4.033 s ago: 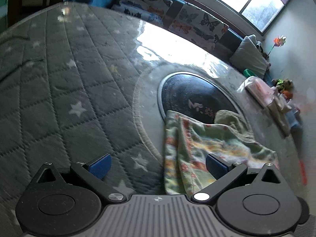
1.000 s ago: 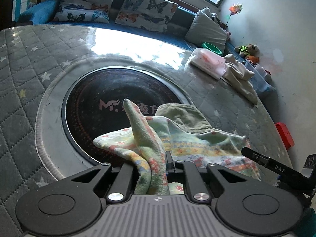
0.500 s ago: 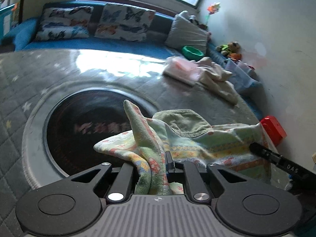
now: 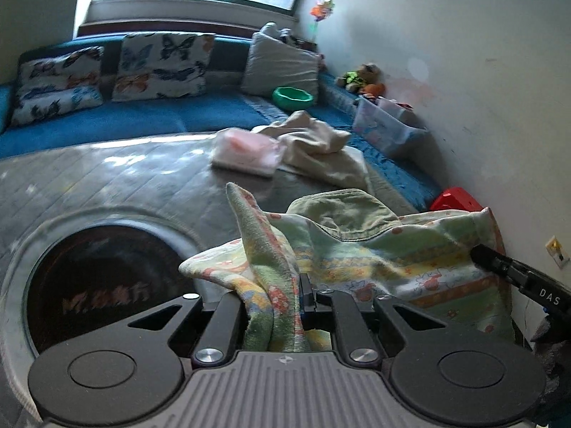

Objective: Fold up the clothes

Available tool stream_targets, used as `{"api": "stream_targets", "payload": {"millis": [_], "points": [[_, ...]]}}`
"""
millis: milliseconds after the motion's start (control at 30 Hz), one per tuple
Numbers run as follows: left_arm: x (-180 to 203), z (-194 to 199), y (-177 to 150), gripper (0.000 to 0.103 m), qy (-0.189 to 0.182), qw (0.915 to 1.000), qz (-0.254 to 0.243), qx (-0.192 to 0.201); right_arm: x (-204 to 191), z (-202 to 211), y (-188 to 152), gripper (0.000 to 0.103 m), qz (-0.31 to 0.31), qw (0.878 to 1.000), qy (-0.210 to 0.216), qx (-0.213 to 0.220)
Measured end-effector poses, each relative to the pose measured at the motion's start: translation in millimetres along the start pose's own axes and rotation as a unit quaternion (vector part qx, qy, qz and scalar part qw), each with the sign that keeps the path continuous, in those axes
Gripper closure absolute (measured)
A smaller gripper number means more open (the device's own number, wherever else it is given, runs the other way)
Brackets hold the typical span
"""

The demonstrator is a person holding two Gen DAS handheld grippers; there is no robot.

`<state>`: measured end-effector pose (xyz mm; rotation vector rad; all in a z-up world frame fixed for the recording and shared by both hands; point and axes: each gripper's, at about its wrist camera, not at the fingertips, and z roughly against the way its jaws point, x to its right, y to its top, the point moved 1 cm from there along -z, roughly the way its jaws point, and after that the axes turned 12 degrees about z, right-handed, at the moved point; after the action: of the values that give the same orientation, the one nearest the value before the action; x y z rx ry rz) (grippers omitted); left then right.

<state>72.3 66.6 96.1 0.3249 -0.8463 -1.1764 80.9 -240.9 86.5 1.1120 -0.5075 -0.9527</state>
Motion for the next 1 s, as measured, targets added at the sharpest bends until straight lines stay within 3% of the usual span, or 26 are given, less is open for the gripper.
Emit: {"api": "stream_targets", "payload": {"millis": [367, 733, 1000], "points": [[37, -40, 8, 0.091, -0.007, 0.999, -0.038, -0.022, 32, 12, 5, 0.096, 0.0, 0.999, -0.044, 0.001], [38, -77, -8, 0.09, 0.001, 0.9977, -0.038, -0.057, 55, -5, -25, 0.096, -0.022, 0.997, -0.062, -0.032], [22, -103, -30, 0.076, 0.034, 0.9943, -0.036, -0.095, 66, -26, -60, 0.093, -0.029, 0.992, -0.082, -0.088]]}}
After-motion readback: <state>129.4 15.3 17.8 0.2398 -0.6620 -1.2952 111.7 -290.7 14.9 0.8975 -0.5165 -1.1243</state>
